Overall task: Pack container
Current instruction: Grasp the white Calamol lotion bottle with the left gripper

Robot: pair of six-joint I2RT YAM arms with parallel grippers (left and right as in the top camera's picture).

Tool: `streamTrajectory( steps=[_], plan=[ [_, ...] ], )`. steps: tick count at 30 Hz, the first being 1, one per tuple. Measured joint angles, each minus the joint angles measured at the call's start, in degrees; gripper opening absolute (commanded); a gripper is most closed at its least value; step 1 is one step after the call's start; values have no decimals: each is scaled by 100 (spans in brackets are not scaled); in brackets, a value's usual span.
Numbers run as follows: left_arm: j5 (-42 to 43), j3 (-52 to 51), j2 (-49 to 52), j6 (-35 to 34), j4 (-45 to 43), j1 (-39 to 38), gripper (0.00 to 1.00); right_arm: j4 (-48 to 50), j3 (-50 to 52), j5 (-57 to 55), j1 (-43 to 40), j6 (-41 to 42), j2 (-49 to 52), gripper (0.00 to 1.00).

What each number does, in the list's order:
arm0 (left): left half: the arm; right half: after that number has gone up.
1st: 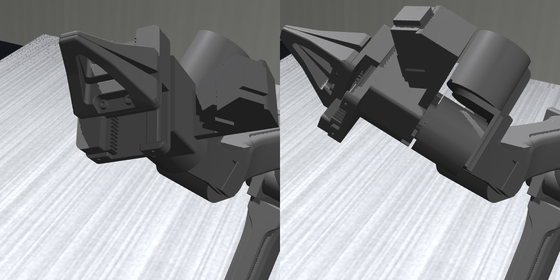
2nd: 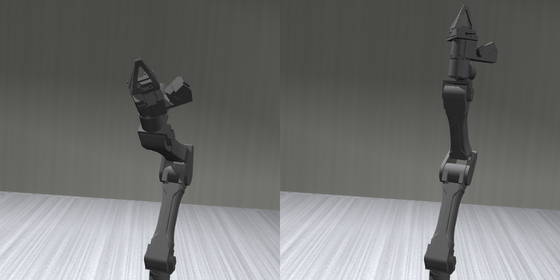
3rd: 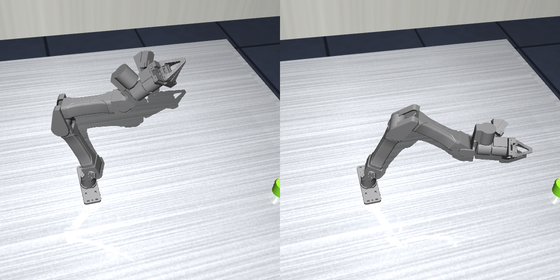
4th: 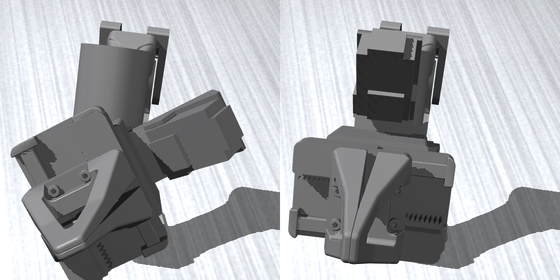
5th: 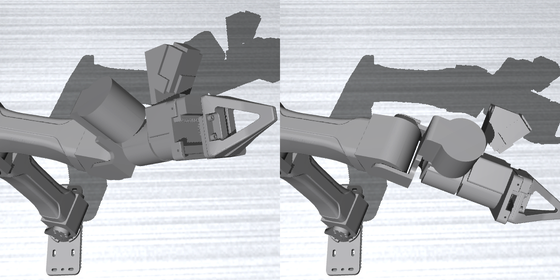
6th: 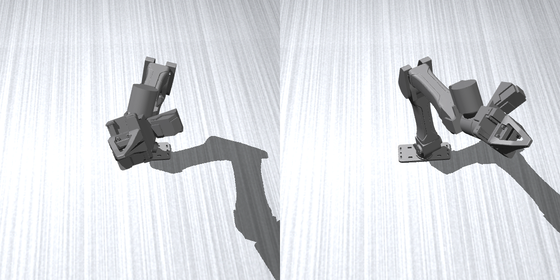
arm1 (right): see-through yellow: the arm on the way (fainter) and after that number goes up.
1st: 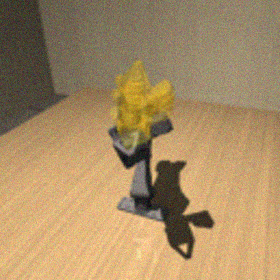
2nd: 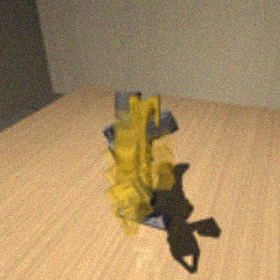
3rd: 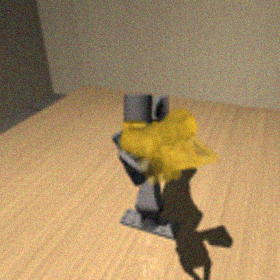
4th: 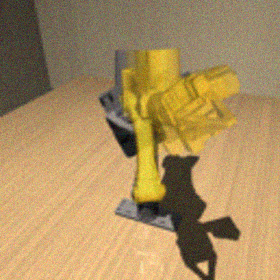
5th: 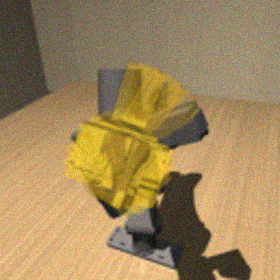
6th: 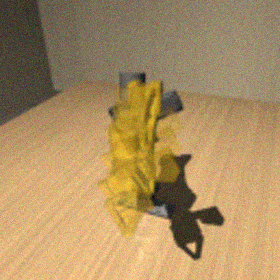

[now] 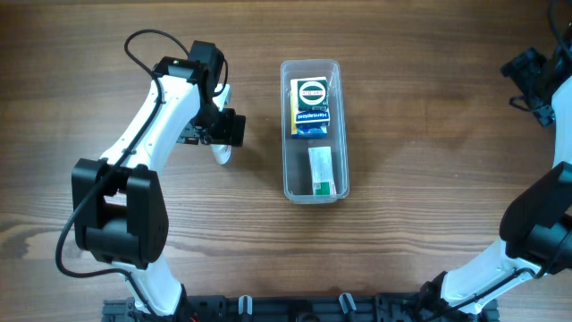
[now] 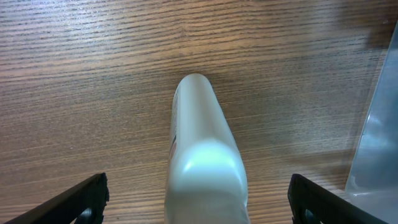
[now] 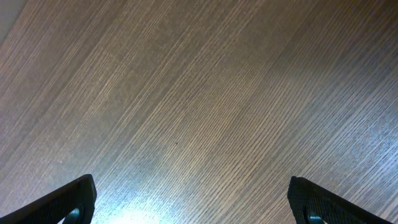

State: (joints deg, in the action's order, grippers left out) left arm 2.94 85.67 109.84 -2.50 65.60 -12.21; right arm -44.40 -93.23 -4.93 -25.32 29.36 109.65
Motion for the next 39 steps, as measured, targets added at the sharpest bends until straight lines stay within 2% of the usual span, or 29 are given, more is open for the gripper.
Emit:
streamTrajectory(
  steps=[3,15,20,22,30,33,36,39],
  plan=[
    [0,0,0,-22,13,0,86,0,0,-2,0,0,0,100],
    [-4,0,0,-37,63,0,84,-2,0,-2,0,0,0,100],
    [-7,0,0,-42,-74,0,78,-2,0,-2,-2,0,0,100],
    [-9,0,0,-44,-74,0,72,0,0,-2,0,0,0,100],
    [-31,0,0,-70,-74,0,65,-2,0,-2,0,0,0,100],
    [-50,0,0,-76,-74,0,58,-2,0,-2,0,0,0,100],
    [-70,0,0,-85,-74,0,46,-2,0,-2,-2,0,0,100],
    [-87,0,0,-101,-74,0,45,0,0,-2,0,0,0,100]
  ],
)
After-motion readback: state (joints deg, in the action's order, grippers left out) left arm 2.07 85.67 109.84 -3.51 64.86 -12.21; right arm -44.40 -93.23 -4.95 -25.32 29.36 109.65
